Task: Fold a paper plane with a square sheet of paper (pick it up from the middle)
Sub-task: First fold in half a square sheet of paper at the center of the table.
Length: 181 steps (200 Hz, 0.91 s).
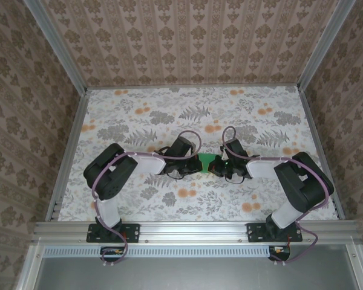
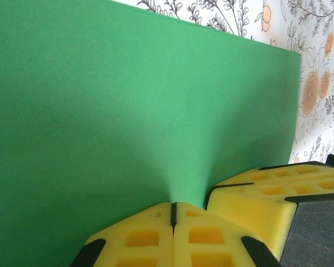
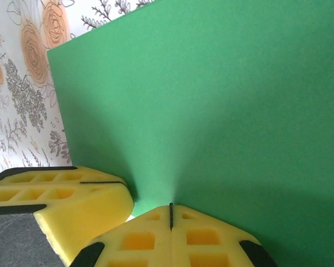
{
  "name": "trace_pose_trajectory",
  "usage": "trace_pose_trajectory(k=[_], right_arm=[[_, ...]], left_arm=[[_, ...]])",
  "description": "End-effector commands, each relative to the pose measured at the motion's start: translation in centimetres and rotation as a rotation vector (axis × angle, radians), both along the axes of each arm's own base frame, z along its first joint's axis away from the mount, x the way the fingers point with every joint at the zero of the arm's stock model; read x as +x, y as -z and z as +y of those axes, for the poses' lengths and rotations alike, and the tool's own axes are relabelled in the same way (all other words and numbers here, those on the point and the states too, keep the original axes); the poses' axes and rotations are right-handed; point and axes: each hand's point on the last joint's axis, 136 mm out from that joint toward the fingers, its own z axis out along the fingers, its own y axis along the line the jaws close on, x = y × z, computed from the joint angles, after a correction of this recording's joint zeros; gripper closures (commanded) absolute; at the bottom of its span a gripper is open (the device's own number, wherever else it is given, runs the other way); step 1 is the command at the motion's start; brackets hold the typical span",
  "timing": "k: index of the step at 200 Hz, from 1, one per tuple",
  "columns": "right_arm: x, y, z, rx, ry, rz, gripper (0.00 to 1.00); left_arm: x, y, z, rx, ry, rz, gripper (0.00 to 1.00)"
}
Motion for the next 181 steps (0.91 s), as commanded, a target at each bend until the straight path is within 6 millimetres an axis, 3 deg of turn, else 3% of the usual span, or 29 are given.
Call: trace_pose_trajectory(k=[1,67,132,172,181], right_arm=[[-0.9,1.7,-0.6,-0.036,0.011,0.027,1.0],[-3.0,4.1,-4.2,-0.111,0.049,0.003,1.0],[-3.2,4.4,-8.3,-0.114,0.221,0.017,1.0],[-3.5,3.9,-11.1,-0.169,0.313,0.017,1.0],[-3.2,3.0,-11.4,-0.17,0.327,-0.013,1.0]], left_arm=[[-0.7,1.8,1.6,0.082,-0.031,0.03,1.0],[-2.5,5.8,6.3,0.267,-0.105,0.103,1.0],[-2.8,6.4,7.3,0.285,-0.133,0.121,1.0],[-2.7,6.4,7.2,0.281,-0.133,0.122,1.0],[-2.7,6.4,7.2,0.279,-0.131,0.121,1.0]])
